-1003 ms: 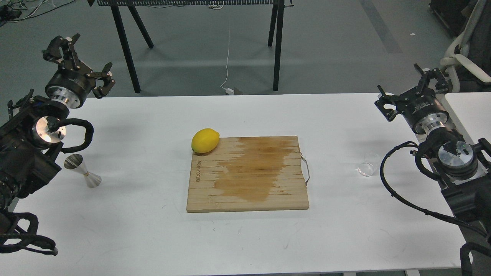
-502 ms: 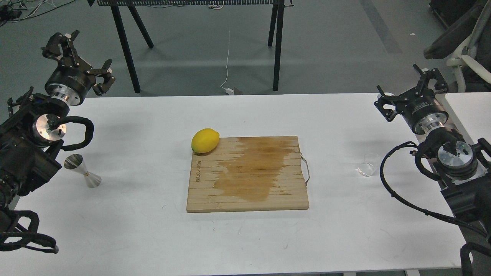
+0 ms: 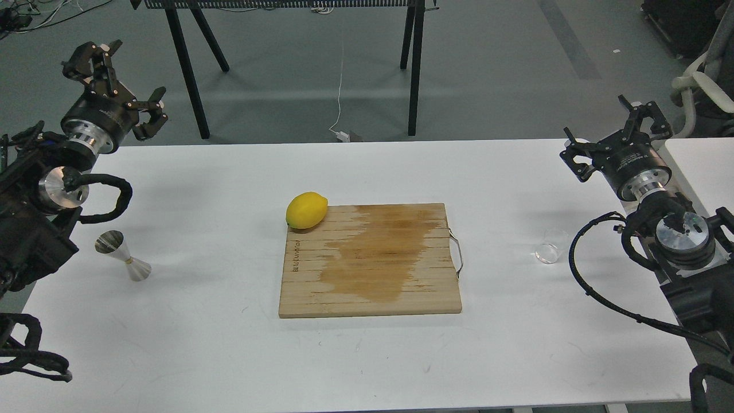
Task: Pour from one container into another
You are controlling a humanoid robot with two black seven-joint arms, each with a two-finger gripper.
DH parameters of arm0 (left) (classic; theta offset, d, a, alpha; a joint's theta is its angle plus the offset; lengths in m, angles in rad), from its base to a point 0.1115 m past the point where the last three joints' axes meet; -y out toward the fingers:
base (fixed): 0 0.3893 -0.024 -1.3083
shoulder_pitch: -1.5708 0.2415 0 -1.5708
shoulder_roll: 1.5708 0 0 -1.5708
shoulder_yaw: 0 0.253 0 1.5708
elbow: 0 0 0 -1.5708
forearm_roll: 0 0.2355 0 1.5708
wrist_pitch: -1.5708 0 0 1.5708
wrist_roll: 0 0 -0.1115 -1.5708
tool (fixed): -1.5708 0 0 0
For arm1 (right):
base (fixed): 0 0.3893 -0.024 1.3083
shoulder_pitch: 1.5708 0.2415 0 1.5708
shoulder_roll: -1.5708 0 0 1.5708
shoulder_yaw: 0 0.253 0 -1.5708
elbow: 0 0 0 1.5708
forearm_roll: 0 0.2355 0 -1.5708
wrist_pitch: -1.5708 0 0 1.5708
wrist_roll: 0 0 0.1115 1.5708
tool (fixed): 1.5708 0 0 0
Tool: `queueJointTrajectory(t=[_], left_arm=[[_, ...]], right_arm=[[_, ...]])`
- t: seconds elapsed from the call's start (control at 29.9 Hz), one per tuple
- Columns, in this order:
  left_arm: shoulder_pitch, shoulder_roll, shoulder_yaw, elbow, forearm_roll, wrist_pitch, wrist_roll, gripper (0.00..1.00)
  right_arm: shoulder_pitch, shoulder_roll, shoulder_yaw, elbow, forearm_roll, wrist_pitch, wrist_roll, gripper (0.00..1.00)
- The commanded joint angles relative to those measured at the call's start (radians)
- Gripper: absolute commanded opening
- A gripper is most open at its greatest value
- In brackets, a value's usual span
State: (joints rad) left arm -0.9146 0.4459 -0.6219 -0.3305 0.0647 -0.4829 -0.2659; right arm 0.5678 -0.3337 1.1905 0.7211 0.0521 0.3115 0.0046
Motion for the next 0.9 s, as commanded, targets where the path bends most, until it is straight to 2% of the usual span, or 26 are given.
queueJointTrajectory(t=[0.0, 0.17, 0.3, 0.47, 0.57, 0.64, 0.7, 0.87], left_arm=[[-0.001, 0.085, 0.001, -0.109, 0.147, 0.004, -0.003, 1.00], [0.042, 0.273, 0.002, -0.418, 0.308, 0.067, -0.003, 1.00], [0.127, 0.413, 0.002, -0.683, 0.400, 0.136, 0.001, 1.00], [0.259, 0.609, -0.002, -0.941, 0.573, 0.167, -0.003, 1.00], [0.336, 0.712, -0.002, -1.057, 0.616, 0.182, -0.013, 1.00], [0.400, 0.795, 0.001, -1.151, 0.647, 0.214, -0.057, 1.00], [0.446, 0.844, 0.004, -1.216, 0.708, 0.268, -0.081, 1.00], [0.499, 0.876, 0.118, -1.243, 0.982, 0.446, -0.081, 1.00]], right_arm=[[0.000, 0.001, -0.002, 0.000, 0.000, 0.001, 0.002, 0.99], [0.000, 0.002, -0.002, 0.000, 0.000, 0.001, 0.002, 0.99], [0.001, 0.004, -0.002, 0.001, 0.000, 0.001, 0.002, 0.99], [0.001, 0.002, -0.002, 0.001, 0.000, 0.003, 0.000, 0.99], [0.000, 0.002, -0.003, -0.002, 0.000, 0.001, 0.000, 0.99], [-0.002, 0.002, -0.003, 0.000, 0.000, 0.003, 0.000, 0.99], [-0.002, 0.002, -0.003, 0.000, 0.000, 0.001, 0.002, 0.99], [-0.003, 0.002, -0.003, 0.000, 0.000, 0.001, 0.002, 0.99]])
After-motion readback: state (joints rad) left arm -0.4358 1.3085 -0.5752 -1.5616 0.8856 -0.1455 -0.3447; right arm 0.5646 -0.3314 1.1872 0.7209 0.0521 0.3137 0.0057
